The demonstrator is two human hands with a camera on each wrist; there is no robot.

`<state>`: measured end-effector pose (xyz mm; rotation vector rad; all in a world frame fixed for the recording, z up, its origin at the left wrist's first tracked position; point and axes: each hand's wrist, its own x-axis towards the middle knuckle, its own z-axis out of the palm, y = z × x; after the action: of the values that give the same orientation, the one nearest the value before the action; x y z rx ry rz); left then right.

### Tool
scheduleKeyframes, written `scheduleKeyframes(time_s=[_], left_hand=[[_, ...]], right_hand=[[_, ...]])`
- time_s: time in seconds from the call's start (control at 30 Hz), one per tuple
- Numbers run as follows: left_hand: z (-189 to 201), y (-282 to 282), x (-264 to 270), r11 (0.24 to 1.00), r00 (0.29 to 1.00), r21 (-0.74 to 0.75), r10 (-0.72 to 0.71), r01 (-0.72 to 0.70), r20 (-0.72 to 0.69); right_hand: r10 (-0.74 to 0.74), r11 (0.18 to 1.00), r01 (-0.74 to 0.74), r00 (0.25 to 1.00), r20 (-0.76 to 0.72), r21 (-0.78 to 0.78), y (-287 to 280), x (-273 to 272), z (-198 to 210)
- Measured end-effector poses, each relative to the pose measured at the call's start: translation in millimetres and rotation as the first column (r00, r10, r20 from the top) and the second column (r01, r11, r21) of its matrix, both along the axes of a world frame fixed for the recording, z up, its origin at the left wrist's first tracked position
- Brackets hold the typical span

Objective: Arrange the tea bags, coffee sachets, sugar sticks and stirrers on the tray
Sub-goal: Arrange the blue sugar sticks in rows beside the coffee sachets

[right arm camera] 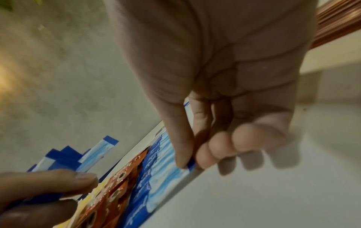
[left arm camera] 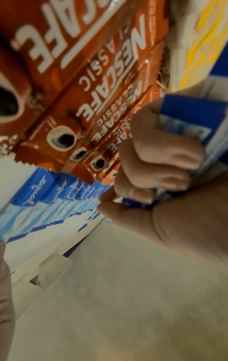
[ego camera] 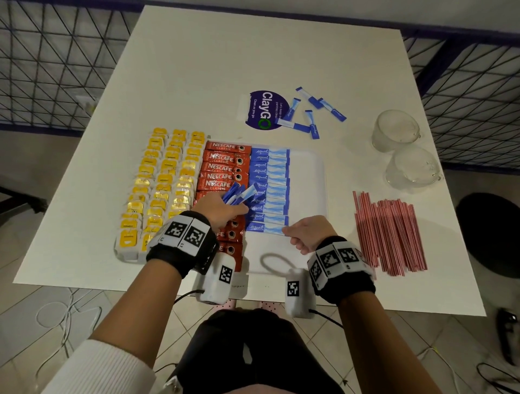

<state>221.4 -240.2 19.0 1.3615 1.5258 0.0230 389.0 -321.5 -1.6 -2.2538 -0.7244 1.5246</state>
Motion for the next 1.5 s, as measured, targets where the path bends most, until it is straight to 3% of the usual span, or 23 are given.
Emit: scheduleKeyframes(time_s=[0.57, 0.83, 1.0, 1.17, 1.3, 1.5], left_hand=[[7.3, -1.6, -1.3, 0.999, 0.995, -0.004, -0.053, 0.053, 0.083], [13.5, -8.5, 10.5, 0.973, 0.94, -0.112, -0.158, 0.2, 0.302], [22.4, -12.8, 17.4, 0.943, 0.901, -0.109, -0.261, 0.315, 0.346], [29.7, -14.3, 19.3, 0.943, 0.901, -0.078, -0.283, 0.324, 0.328], [31.9, -10.1, 14.6, 0.968, 0.941, 0.007, -0.247, 0.252, 0.23], [31.3, -7.0, 8.6, 1.0, 0.936, -0.01, 0.015, -0.012, 0.352]], right_hand=[[-0.049, 0.996, 0.044, 0.997, 0.063, 0.074, -3.9, 5.1, 0.5], [-0.128, 0.899, 0.217, 0.96, -0.248, 0.379, 1.8, -9.8, 32.3], [-0.123, 0.85, 0.236, 0.958, -0.258, 0.471, 3.0, -9.4, 38.6], [-0.226, 0.779, 0.375, 0.916, -0.332, 0.503, 2.0, -2.7, 39.7], [-0.293, 0.732, 0.464, 0.875, -0.384, 0.499, 1.0, 3.7, 40.5], [-0.193, 0.808, 0.352, 0.916, -0.352, 0.472, -3.5, 3.4, 40.0]])
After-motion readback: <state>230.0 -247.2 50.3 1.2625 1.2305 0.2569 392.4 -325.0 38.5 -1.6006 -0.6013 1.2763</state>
